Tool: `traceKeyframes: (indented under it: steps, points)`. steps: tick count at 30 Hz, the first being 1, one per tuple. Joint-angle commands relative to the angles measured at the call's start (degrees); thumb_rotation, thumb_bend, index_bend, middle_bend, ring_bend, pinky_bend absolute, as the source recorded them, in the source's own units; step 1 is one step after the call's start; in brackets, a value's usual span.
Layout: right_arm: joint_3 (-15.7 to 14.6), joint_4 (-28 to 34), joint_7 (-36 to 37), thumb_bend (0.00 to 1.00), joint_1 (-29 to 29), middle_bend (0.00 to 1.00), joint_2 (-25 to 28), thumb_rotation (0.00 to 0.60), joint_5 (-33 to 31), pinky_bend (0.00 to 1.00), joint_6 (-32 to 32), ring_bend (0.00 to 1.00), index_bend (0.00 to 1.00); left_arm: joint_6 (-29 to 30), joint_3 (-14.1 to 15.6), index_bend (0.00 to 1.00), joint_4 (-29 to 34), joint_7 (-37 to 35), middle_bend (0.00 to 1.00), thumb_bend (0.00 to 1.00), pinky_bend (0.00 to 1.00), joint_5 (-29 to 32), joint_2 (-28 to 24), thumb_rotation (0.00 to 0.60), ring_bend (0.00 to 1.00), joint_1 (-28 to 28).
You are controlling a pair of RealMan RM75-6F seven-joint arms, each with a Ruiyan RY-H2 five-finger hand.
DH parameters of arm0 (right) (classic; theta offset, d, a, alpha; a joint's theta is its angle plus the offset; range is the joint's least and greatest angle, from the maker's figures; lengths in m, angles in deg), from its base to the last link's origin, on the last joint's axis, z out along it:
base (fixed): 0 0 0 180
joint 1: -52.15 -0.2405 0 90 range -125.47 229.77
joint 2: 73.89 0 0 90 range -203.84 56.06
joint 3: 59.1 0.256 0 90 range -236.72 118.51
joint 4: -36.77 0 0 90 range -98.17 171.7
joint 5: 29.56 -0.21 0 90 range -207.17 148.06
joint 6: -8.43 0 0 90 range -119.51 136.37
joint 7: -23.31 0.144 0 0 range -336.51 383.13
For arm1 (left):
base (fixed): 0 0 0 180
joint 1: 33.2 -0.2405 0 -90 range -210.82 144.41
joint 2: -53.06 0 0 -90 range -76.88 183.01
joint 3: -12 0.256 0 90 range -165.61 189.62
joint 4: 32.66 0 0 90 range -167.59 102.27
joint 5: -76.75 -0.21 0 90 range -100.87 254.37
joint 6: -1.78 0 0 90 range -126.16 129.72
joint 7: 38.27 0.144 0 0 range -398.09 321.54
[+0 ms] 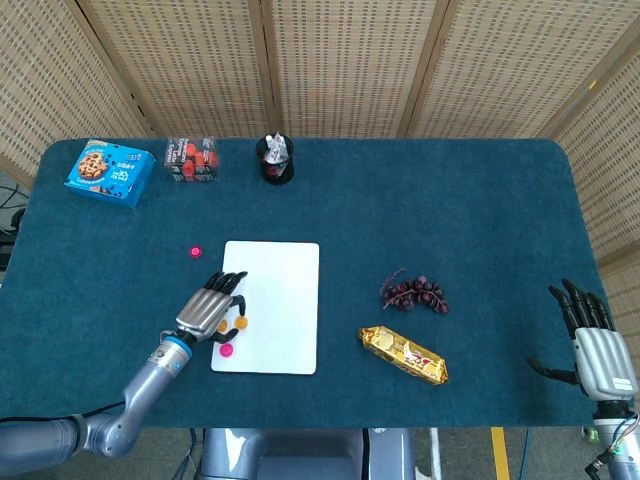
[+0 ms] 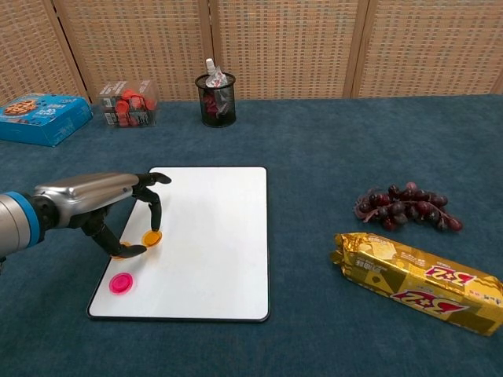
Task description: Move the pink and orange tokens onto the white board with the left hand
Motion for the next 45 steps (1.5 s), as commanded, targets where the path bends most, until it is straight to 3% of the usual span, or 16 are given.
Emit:
traceKeyframes:
  steps: [1,5,13,22,32,45]
  points:
    - [0.0,0.0,0.0,0.0,0.0,0.0,0.0,0.6,0.0,0.0,0.0,0.0,0.0,0.1,0.0,0.57,0.2,0.1,0.0,0.32,0.0,0.3,0.1,0.6,0.0,0.1]
    - [0.0,0.0,0.0,0.0,0.0,0.0,0.0,0.6,0.0,0.0,0.0,0.0,0.0,0.1,0.2,0.54,0.5,0.7,0.0,0.3,0.0,1.0,0.0,0.6,0.0,0.3]
    - [0.0,0.1,-0.1,0.0,0.0,0.0,0.0,0.6,0.0,0.0,0.0,0.0,0.0,-0.4,0.1,0.34,0.9,0.9,0.0,0.27,0.0,2.6,-0.6,0.6,0.0,0.9]
    - [0.1,0.1,-0.3,0.0,0.0,0.0,0.0,0.6,-0.2,0.0,-0.1,0.0,0.0,1.1,-2.1,0.31,-1.4,-2.6,0.0,0.28,0.0,1.2,-2.7,0.6,0.0,1.0]
    - [0.2,0.5,-1.1,0.0,-0.1,0.0,-0.1,0.6,-1.0,0.0,-0.6,0.0,0.0,-2.2,-6.0,0.31,-18.0,-11.3,0.0,0.28,0.0,1.8,-1.8,0.6,0.0,2.4]
    - [0.4,1.4,-2.6,0.0,-0.2,0.0,0.0,0.6,-2.5,0.0,-1.5,0.0,0.0,-11.1,-6.4,0.34,-35.9,-19.0,0.0,0.3,0.0,0.1,4.7,0.6,0.0,6.0]
